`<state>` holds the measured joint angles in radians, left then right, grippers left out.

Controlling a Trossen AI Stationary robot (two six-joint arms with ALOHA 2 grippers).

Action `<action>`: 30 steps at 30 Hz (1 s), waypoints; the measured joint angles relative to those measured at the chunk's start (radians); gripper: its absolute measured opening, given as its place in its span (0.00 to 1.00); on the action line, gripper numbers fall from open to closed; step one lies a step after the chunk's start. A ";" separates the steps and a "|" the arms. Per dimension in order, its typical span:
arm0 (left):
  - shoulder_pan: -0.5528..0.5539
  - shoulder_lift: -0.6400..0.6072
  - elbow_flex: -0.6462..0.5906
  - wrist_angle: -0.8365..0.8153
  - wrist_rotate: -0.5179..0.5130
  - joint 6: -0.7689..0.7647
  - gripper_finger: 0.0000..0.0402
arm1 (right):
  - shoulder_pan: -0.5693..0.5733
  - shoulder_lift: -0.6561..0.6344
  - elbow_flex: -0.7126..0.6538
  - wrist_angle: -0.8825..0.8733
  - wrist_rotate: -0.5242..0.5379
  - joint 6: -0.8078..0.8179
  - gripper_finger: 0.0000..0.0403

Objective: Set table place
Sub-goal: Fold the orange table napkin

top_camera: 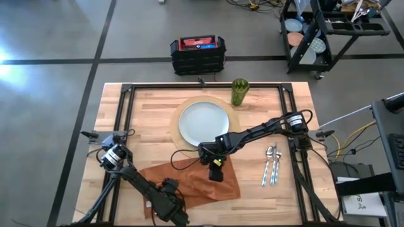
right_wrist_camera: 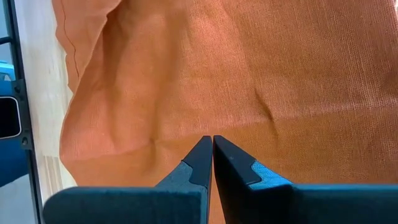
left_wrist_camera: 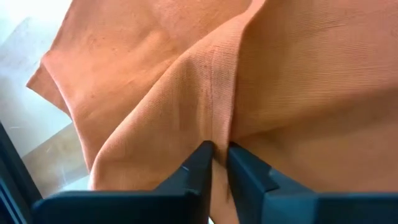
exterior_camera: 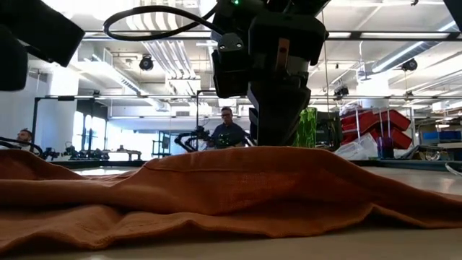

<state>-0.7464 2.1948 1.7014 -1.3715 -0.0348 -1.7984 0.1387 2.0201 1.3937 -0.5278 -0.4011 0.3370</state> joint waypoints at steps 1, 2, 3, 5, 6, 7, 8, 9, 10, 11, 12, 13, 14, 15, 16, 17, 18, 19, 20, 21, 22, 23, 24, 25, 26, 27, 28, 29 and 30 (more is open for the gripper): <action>0.000 0.000 0.002 0.000 -0.002 0.001 0.02 | 0.000 0.000 0.000 0.000 0.000 -0.002 0.00; 0.000 -0.001 0.002 -0.001 -0.003 0.001 0.01 | 0.000 0.000 0.000 0.000 0.000 -0.004 0.00; 0.000 -0.002 0.002 -0.002 -0.003 0.001 0.01 | 0.000 0.000 0.000 0.000 0.000 -0.005 0.00; 0.000 -0.001 0.002 -0.002 -0.002 0.001 0.01 | 0.000 0.000 0.000 0.001 0.000 -0.005 0.00; 0.000 -0.001 0.002 -0.002 -0.001 0.001 0.00 | 0.000 0.000 0.000 0.001 0.000 -0.005 0.00; -0.001 -0.002 0.002 -0.002 0.004 0.001 0.00 | 0.000 0.000 0.000 0.001 0.000 -0.005 0.00; -0.002 -0.002 0.004 -0.003 0.016 0.003 0.00 | 0.000 0.000 0.000 0.001 0.000 -0.006 0.00; -0.003 -0.002 0.012 -0.007 0.029 0.009 0.00 | 0.000 0.000 0.000 0.001 0.000 -0.006 0.00; -0.005 -0.002 0.027 -0.008 0.038 0.013 0.00 | 0.000 0.000 0.000 0.001 0.001 -0.006 0.00; -0.008 -0.002 0.047 -0.007 0.049 0.022 0.00 | 0.000 0.000 0.000 0.001 0.001 -0.008 0.00; -0.014 -0.003 0.069 -0.006 0.055 0.032 0.00 | 0.000 0.000 0.000 0.001 0.001 -0.008 0.00; -0.020 -0.003 0.093 -0.006 0.057 0.035 0.00 | 0.000 0.000 0.000 0.001 0.001 -0.009 0.00; -0.027 -0.003 0.118 -0.006 0.060 0.036 0.00 | 0.000 0.000 0.000 0.001 0.001 -0.012 0.00; -0.035 -0.003 0.144 -0.006 0.059 0.036 0.00 | 0.000 0.000 0.000 0.002 0.005 -0.016 0.00; -0.043 -0.004 0.168 -0.005 0.053 0.036 0.00 | 0.000 0.000 0.000 0.002 0.009 -0.020 0.00; -0.051 -0.004 0.189 -0.004 0.051 0.035 0.00 | 0.000 0.000 0.000 0.002 0.009 -0.024 0.00; -0.058 -0.005 0.206 -0.005 0.051 0.031 0.00 | -0.001 0.000 0.000 0.004 0.010 -0.027 0.00; -0.066 -0.005 0.218 -0.007 0.050 0.026 0.00 | -0.002 0.000 0.000 0.010 0.011 -0.034 0.00; -0.074 -0.005 0.224 -0.006 0.050 0.019 0.00 | -0.002 0.000 0.000 0.018 0.013 -0.036 0.00; -0.081 -0.005 0.225 -0.007 0.051 0.009 0.00 | -0.002 0.000 0.000 0.022 0.016 -0.041 0.00; -0.089 -0.005 0.223 -0.009 0.055 0.001 0.00 | -0.002 0.000 0.000 0.023 0.020 -0.043 0.00; -0.093 -0.005 0.215 -0.008 0.070 -0.008 0.00 | -0.002 0.000 0.000 0.026 0.023 -0.043 0.00; -0.098 -0.005 0.204 -0.010 0.094 -0.015 0.00 | -0.002 0.000 0.000 0.029 0.027 -0.043 0.00; -0.104 -0.005 0.191 -0.013 0.116 -0.019 0.00 | -0.002 0.000 0.000 0.032 0.027 -0.043 0.00; -0.109 -0.005 0.177 -0.013 0.135 -0.020 0.00 | -0.002 0.000 0.000 0.034 0.027 -0.043 0.00; -0.113 -0.005 0.162 -0.011 0.156 -0.022 0.00 | -0.002 0.000 0.000 0.035 0.027 -0.043 0.00; -0.117 -0.005 0.147 -0.012 0.175 -0.025 0.00 | -0.002 0.000 0.000 0.035 0.027 -0.043 0.00; -0.121 -0.005 0.134 -0.013 0.193 -0.026 0.00 | -0.001 0.000 0.000 0.035 0.027 -0.043 0.00; -0.124 -0.005 0.123 -0.013 0.210 -0.026 0.00 | 0.000 0.000 -0.001 0.035 0.027 -0.042 0.00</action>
<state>-0.8706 2.1895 1.8241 -1.3843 0.1757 -1.8244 0.1384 2.0197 1.3932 -0.4931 -0.3737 0.2948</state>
